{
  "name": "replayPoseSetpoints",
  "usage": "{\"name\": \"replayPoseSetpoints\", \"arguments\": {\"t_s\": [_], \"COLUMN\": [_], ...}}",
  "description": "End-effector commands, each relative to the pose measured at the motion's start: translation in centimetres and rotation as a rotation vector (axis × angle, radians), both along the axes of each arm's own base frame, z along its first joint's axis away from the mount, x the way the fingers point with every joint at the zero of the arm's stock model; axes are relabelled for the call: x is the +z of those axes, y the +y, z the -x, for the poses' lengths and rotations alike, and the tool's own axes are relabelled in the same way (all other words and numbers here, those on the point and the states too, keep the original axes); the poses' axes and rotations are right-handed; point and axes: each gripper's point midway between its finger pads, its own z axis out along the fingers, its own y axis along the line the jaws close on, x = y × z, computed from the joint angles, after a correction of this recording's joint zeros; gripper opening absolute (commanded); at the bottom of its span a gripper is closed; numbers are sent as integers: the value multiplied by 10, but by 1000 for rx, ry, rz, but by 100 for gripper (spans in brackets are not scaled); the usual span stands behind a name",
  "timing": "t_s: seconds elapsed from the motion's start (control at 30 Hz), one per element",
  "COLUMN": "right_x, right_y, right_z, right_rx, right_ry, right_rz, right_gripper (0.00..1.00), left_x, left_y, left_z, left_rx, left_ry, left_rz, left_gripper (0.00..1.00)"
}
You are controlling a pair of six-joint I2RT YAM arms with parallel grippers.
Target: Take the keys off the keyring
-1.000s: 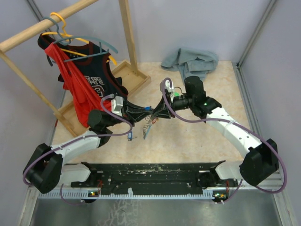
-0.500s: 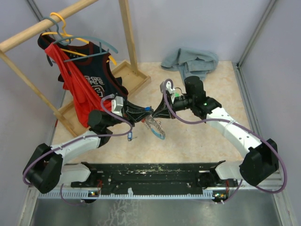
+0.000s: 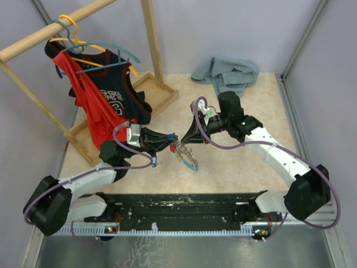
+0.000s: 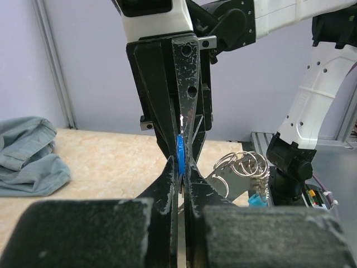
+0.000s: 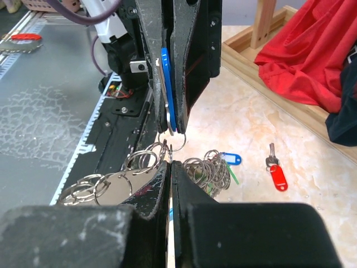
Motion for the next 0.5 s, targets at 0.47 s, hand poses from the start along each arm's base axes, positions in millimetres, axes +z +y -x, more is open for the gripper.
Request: {"name": "replayPoseSetpoints", "arguments": {"t_s": [0.47], "right_x": [24], "right_y": [-2], "right_z": [30], "right_rx": [177], "right_ry": [-54], "right_rz": [-96], "right_gripper": [0], "left_x": [-6], "left_y": [19], "left_z": [28], "left_rx": [-45], "left_ry": [-238], "left_rz": [91], "left_gripper": [0]}}
